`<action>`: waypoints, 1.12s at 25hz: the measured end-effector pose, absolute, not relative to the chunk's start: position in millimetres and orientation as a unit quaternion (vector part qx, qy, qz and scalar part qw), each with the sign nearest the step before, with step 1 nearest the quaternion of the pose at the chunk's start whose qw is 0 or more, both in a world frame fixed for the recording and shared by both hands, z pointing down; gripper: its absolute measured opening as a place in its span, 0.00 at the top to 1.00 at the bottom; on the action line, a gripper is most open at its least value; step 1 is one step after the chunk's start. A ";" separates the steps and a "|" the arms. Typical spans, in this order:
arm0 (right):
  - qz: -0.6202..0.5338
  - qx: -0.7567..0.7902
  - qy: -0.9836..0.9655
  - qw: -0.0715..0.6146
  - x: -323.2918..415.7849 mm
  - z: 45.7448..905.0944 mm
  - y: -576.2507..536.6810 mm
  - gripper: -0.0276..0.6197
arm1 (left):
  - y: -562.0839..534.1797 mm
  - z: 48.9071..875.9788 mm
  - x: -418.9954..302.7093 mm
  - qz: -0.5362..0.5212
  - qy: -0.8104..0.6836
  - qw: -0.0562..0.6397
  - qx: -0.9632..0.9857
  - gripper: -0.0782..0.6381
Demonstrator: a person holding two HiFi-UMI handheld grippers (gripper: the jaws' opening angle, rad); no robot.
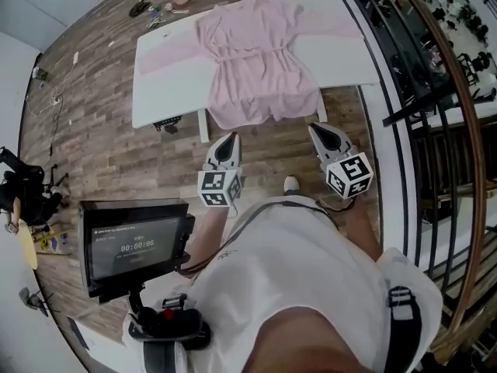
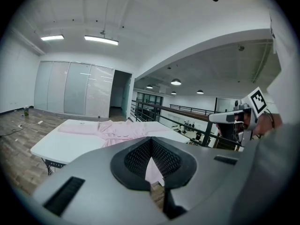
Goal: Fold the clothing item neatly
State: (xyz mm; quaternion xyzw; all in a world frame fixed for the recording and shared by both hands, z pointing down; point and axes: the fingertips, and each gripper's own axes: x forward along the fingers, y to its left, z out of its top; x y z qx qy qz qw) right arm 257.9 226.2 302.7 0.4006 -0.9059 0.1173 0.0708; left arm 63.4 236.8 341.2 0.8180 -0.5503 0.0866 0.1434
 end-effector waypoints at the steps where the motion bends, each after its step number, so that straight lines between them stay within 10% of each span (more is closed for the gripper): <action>1: 0.116 0.397 -0.908 0.071 259.8 300.1 221.3 0.95 | 233.7 338.6 65.2 0.086 -0.553 0.144 0.816 0.89; 28: 0.126 0.340 -0.930 0.059 288.4 301.6 149.2 0.95 | 174.3 335.2 115.1 0.092 -0.584 0.149 0.792 0.89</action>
